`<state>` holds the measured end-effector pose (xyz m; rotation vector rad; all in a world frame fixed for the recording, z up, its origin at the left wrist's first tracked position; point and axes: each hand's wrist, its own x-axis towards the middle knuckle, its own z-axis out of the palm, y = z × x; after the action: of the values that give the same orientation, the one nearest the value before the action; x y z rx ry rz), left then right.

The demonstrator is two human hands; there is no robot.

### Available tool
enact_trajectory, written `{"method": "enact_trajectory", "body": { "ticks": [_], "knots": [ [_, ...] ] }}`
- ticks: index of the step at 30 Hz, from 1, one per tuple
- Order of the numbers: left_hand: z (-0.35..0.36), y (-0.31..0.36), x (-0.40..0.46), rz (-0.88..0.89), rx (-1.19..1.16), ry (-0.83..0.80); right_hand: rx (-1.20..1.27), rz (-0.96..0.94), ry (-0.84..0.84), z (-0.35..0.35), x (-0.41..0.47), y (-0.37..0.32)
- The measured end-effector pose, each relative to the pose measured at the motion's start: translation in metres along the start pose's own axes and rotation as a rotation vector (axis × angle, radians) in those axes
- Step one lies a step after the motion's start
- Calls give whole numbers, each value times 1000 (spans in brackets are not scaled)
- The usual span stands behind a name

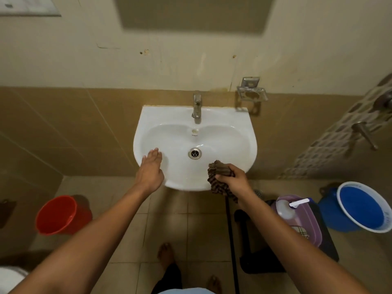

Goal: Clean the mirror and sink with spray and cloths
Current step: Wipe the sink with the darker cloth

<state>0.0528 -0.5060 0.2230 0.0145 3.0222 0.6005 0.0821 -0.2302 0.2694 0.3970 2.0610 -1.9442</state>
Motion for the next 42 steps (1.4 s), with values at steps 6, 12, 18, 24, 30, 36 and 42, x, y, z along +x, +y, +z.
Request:
{"method": "enact_trajectory", "body": {
  "ticks": [6, 12, 18, 24, 30, 36, 42],
  "knots": [
    [5, 10, -44, 127, 43, 48, 78, 59, 0, -36, -29, 29],
    [2, 6, -57, 113, 60, 55, 33, 44, -43, -20, -38, 40],
    [1, -1, -64, 61, 57, 120, -363, -229, -187, 46, -14, 25],
    [-10, -26, -54, 47, 137, 176, -1212, -712, -307, 138, 14, 26],
    [-23, -58, -44, 19, 87, 173, -1542, -958, -271, 142, 11, 62],
    [-22, -73, -37, 43, 63, 137, -1738, -1183, -183, 137, 9, 79],
    [-20, -69, -35, 144, 51, 119, -1591, -679, -502, 137, -24, 88]
  ]
}}
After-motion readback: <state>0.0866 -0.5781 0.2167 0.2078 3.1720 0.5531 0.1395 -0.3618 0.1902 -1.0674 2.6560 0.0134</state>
